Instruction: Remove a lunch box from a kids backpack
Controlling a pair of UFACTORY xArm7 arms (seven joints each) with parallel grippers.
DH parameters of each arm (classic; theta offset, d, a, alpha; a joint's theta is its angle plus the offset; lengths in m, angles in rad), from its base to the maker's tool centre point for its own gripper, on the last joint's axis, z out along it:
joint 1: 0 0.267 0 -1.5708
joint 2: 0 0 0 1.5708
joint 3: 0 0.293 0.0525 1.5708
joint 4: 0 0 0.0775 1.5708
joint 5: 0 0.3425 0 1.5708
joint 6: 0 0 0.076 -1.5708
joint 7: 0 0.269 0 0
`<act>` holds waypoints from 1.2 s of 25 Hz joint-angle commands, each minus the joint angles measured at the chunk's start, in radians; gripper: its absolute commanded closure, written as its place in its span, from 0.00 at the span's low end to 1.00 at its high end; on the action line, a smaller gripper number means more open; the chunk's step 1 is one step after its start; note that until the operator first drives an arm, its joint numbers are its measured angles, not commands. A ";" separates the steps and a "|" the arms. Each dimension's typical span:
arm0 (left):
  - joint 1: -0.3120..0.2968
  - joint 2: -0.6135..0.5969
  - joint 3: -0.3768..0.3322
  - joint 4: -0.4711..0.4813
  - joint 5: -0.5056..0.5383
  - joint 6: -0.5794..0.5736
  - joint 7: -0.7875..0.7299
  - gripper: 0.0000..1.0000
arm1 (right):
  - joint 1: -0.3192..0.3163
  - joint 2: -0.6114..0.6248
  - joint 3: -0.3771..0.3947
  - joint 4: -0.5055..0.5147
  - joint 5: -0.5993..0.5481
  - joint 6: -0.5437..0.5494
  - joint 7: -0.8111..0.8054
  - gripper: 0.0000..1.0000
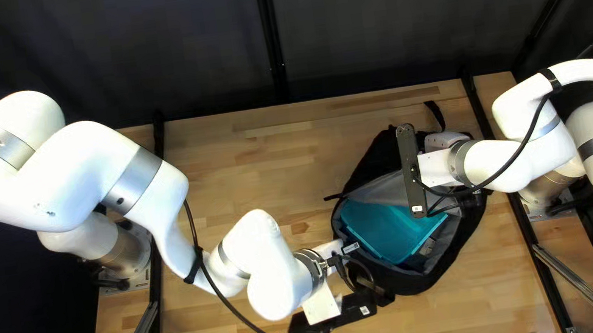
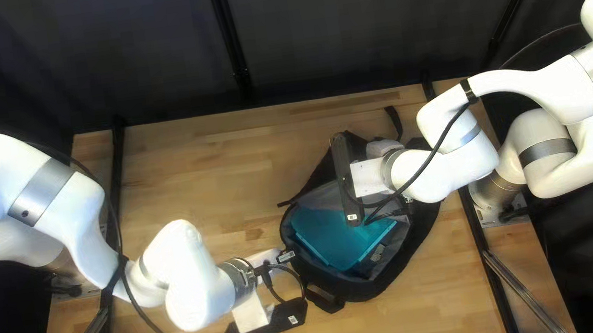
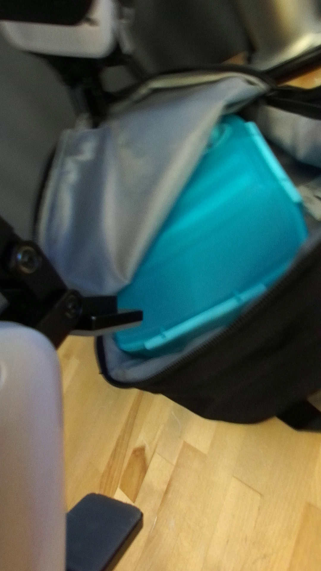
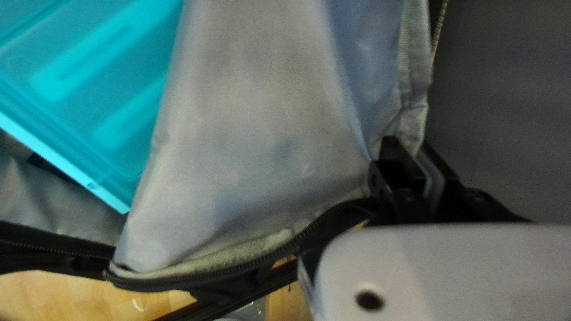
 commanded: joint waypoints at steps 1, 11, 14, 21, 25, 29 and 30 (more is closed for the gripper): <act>-0.105 0.062 0.021 0.043 0.083 0.134 -0.192 0.00 | -0.005 -0.003 -0.008 -0.004 -0.004 -0.009 -0.003 1.00; -0.261 0.169 0.063 0.129 0.197 0.329 -0.420 0.00 | -0.017 0.017 -0.025 0.001 -0.003 -0.029 -0.005 1.00; -0.277 0.180 0.062 0.157 0.194 0.354 -0.415 0.00 | -0.018 0.011 -0.039 0.000 0.010 -0.027 -0.017 1.00; -0.316 0.207 0.052 0.193 0.187 0.376 -0.432 0.00 | -0.018 0.011 -0.039 0.000 0.010 -0.027 -0.017 1.00; -0.309 0.203 0.050 0.176 0.186 0.360 -0.445 0.00 | -0.018 0.011 -0.039 0.000 0.010 -0.027 -0.017 1.00; -0.318 0.233 0.060 0.215 0.203 0.359 -0.430 0.00 | -0.007 0.003 -0.029 -0.017 0.009 -0.034 -0.017 1.00; -0.322 0.243 0.062 0.229 0.208 0.362 -0.424 0.00 | 0.005 -0.017 -0.051 -0.037 0.031 -0.060 -0.043 1.00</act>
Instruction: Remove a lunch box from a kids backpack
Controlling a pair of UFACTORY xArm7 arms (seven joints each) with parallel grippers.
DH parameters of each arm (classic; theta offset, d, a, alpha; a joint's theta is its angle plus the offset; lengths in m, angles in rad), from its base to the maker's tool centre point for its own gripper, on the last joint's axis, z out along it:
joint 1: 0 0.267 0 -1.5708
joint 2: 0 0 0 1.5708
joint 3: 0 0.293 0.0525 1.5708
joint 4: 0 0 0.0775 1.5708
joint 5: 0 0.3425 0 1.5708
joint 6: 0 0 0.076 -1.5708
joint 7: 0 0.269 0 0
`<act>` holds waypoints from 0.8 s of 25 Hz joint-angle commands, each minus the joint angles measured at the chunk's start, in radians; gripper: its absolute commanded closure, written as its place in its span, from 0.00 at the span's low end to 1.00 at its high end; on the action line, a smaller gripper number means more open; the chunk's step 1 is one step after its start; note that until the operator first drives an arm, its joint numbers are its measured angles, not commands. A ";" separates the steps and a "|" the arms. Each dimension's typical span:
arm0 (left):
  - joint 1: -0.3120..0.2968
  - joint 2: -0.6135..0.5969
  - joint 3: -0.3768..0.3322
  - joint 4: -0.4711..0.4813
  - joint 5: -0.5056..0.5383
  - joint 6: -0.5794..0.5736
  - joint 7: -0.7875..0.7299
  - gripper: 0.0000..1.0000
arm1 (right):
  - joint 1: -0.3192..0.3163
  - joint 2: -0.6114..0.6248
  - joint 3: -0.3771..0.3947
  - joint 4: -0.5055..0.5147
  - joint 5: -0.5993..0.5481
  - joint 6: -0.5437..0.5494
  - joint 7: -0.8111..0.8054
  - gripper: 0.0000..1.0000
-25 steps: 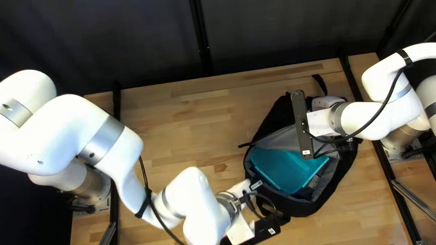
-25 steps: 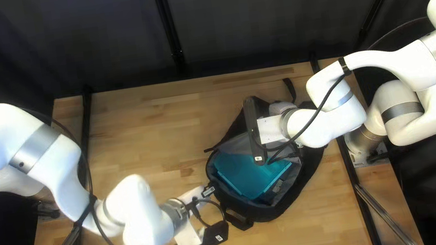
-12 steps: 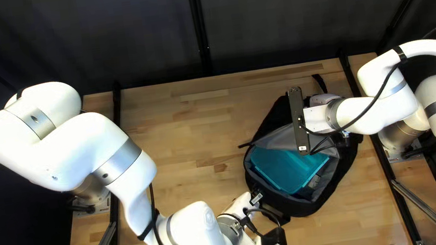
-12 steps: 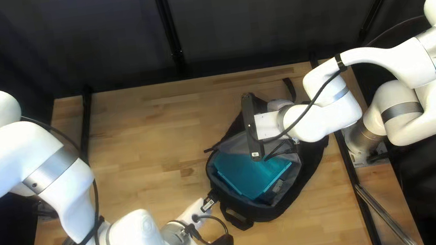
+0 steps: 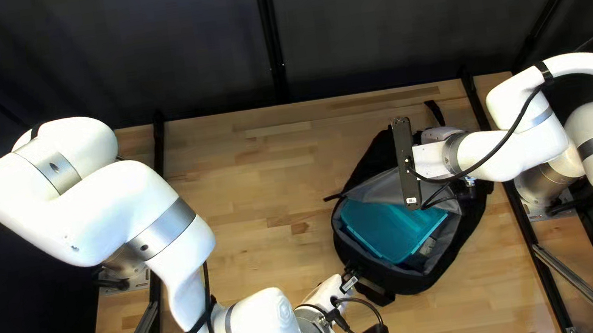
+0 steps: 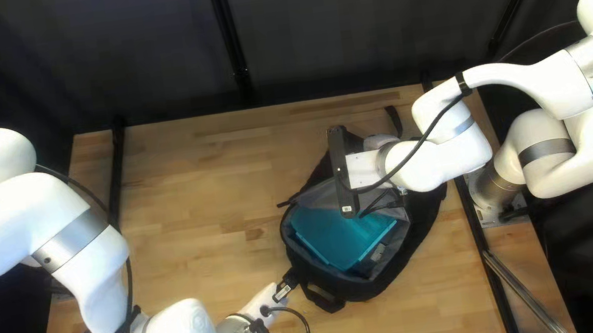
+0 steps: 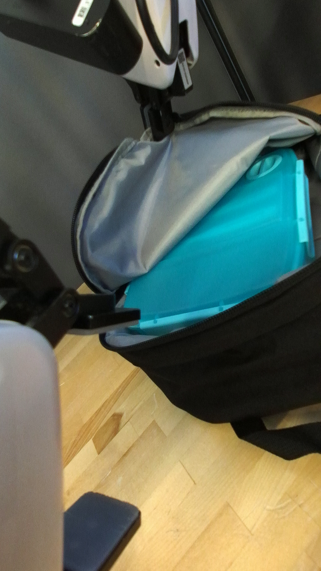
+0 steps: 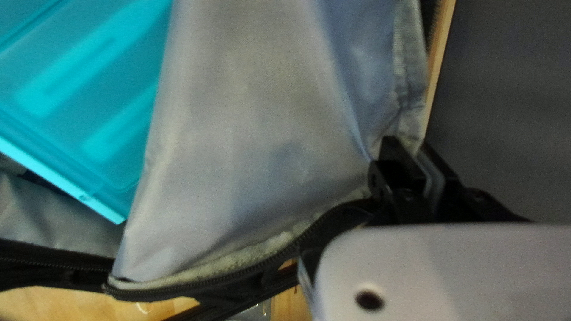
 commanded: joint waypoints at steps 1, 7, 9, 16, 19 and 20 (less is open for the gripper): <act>-0.016 0.038 0.010 0.051 0.018 0.007 0.023 0.00 | 0.026 -0.039 -0.031 -0.046 0.034 -0.044 -0.049 1.00; -0.033 0.053 0.007 0.088 0.003 0.037 0.051 0.00 | 0.007 -0.077 -0.144 -0.072 0.099 -0.080 -0.127 1.00; -0.038 0.059 0.009 0.093 0.002 0.044 0.053 0.00 | -0.006 -0.062 -0.166 -0.078 0.115 -0.106 -0.108 1.00; -0.039 0.062 0.012 0.082 0.010 0.041 0.039 0.00 | -0.048 -0.095 -0.182 -0.127 0.127 -0.141 -0.014 1.00; -0.052 0.072 0.019 0.093 0.017 0.059 0.029 0.00 | -0.056 -0.077 -0.174 -0.133 0.119 -0.170 0.020 1.00; -0.056 0.076 0.022 0.099 0.019 0.066 0.026 0.00 | -0.060 -0.077 -0.171 -0.140 0.114 -0.181 0.033 1.00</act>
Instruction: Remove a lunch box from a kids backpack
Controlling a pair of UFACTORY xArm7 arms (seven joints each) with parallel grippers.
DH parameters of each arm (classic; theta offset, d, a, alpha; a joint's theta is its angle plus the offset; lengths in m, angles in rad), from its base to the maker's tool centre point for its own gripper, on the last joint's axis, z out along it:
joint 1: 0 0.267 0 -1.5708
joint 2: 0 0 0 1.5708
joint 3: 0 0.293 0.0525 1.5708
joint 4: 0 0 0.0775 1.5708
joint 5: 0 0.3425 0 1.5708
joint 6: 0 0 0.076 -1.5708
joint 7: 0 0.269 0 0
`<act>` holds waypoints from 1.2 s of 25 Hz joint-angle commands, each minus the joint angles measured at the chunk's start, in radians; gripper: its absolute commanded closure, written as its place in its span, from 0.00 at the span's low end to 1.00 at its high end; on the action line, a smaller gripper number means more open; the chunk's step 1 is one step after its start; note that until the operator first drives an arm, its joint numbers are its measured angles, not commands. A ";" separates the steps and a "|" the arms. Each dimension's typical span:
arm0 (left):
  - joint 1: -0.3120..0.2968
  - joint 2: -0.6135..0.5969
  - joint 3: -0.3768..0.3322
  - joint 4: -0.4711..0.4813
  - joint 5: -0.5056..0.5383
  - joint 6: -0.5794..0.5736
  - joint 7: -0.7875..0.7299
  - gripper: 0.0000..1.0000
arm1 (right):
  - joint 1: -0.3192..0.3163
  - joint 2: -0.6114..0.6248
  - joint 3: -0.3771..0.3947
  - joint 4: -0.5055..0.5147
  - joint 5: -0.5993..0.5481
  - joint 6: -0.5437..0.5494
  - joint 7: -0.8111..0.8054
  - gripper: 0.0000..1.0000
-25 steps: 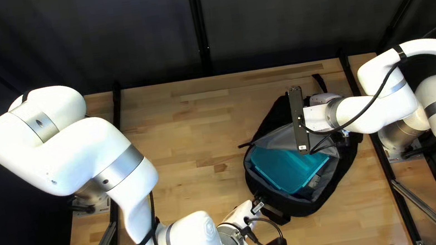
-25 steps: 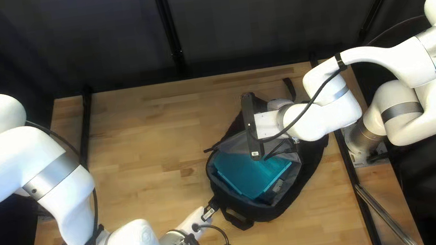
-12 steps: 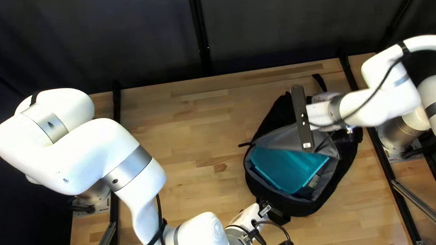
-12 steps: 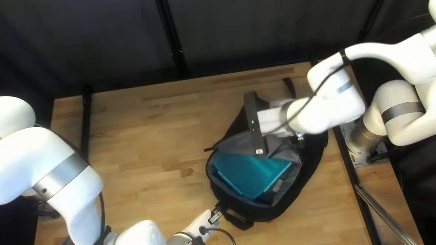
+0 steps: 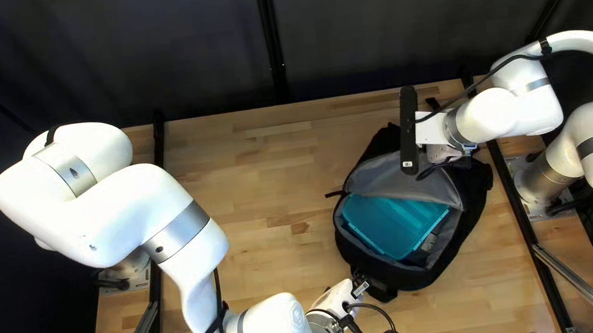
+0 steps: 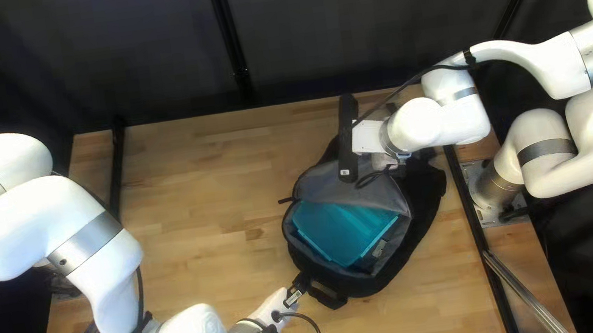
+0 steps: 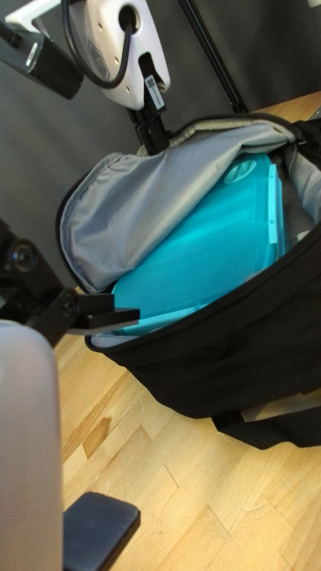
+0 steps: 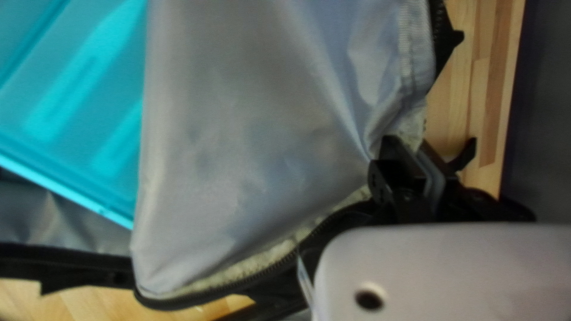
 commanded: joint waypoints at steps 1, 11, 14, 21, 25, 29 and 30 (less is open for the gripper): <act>-0.020 0.017 0.012 0.026 0.009 0.029 -0.012 0.00 | -0.016 0.008 0.011 -0.021 -0.016 -0.040 0.048 1.00; -0.027 0.028 0.019 0.062 0.001 0.046 -0.033 0.00 | -0.035 0.027 0.010 -0.008 -0.025 -0.059 0.076 1.00; -0.017 0.019 0.020 0.073 -0.011 0.052 -0.034 0.00 | -0.035 0.027 0.010 -0.008 -0.025 -0.059 0.076 1.00; -0.010 0.008 0.042 0.201 -0.057 0.151 -0.004 0.00 | -0.035 0.027 0.010 -0.008 -0.025 -0.059 0.076 1.00; -0.008 0.045 0.067 0.265 -0.025 0.146 0.005 0.00 | -0.035 0.027 0.010 -0.008 -0.025 -0.059 0.076 1.00; 0.013 0.086 0.097 0.235 0.000 0.101 -0.058 0.00 | -0.035 0.027 0.010 -0.008 -0.025 -0.059 0.076 1.00; 0.014 0.091 0.100 0.234 0.001 0.099 -0.065 0.00 | -0.035 0.027 0.010 -0.008 -0.025 -0.059 0.076 1.00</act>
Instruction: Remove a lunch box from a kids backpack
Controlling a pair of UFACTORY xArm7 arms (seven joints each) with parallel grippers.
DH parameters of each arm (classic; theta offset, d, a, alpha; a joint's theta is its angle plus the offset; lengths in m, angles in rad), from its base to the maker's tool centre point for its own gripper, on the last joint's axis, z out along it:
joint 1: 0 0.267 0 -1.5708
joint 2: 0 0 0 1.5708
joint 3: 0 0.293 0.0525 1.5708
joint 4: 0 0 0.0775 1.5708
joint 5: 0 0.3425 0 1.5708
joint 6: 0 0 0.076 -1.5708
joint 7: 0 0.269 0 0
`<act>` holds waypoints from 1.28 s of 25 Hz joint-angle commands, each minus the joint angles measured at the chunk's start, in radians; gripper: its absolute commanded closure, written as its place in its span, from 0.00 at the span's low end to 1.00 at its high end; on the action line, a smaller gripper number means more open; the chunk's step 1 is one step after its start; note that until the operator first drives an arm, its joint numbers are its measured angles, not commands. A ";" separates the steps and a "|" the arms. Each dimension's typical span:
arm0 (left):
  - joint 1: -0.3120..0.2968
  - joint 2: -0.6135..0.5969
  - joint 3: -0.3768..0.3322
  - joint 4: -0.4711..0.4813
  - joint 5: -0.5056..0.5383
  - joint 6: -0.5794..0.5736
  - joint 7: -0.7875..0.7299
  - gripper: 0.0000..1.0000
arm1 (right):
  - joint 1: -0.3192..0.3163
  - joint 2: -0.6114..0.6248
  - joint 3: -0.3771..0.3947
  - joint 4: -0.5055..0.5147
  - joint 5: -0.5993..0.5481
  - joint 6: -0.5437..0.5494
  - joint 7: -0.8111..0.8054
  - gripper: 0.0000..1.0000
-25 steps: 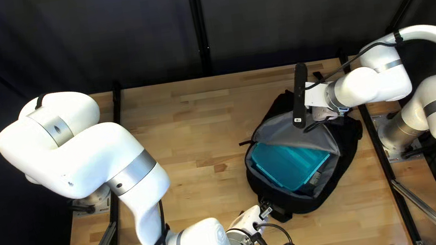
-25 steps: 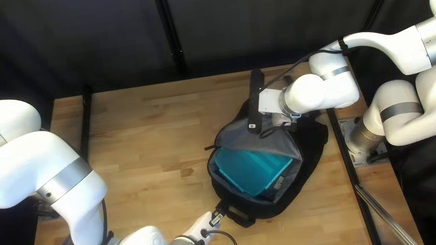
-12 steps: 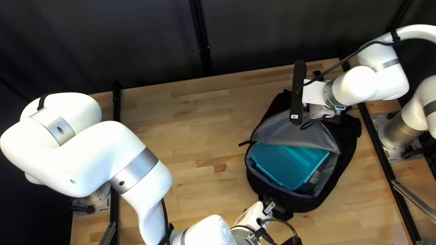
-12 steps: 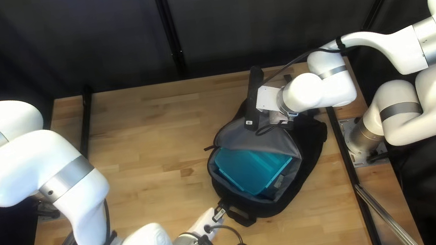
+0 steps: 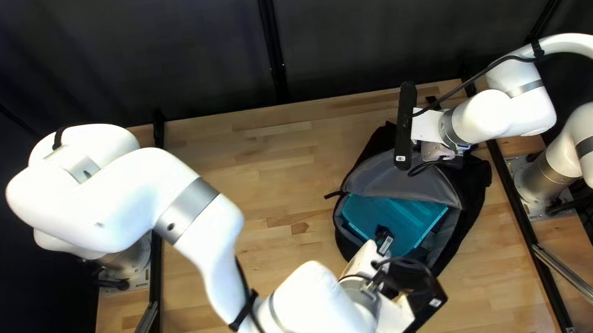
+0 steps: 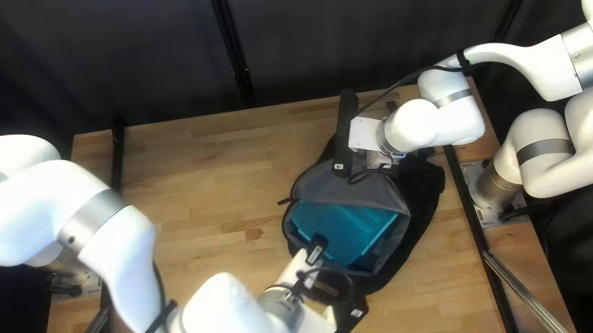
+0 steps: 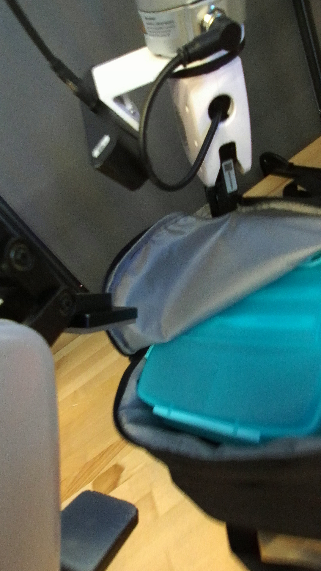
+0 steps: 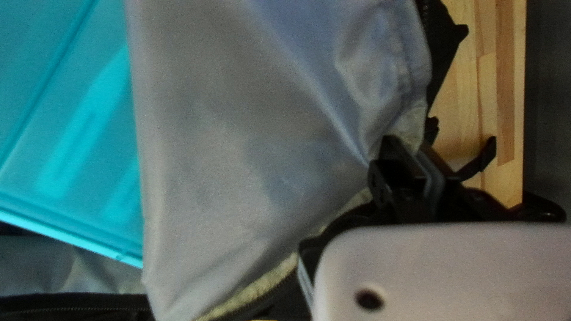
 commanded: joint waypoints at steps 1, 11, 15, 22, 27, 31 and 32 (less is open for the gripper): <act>0.017 0.042 0.028 -0.017 0.021 -0.033 -0.053 0.00 | 0.000 0.000 0.000 0.000 0.000 0.000 0.000 1.00; 0.063 0.023 0.041 -0.069 0.046 -0.086 -0.060 0.00 | 0.000 0.000 0.000 0.000 0.000 0.000 0.000 1.00; 0.077 0.039 0.056 -0.102 0.065 -0.116 -0.095 0.00 | 0.000 0.000 0.000 0.000 0.000 0.000 0.000 1.00; 0.063 0.093 0.067 -0.081 0.079 -0.129 -0.118 0.00 | 0.000 0.000 0.000 0.000 0.000 0.000 0.000 1.00; 0.045 0.115 0.066 -0.085 0.074 -0.121 -0.146 0.00 | 0.000 0.000 0.000 0.000 0.000 0.000 0.000 1.00; 0.033 0.103 0.058 -0.103 0.065 -0.105 -0.159 0.00 | 0.000 0.000 0.000 0.000 0.000 0.000 0.000 1.00; 0.033 0.103 0.059 -0.104 0.065 -0.105 -0.160 0.00 | 0.000 0.000 0.000 0.000 0.000 0.000 0.000 1.00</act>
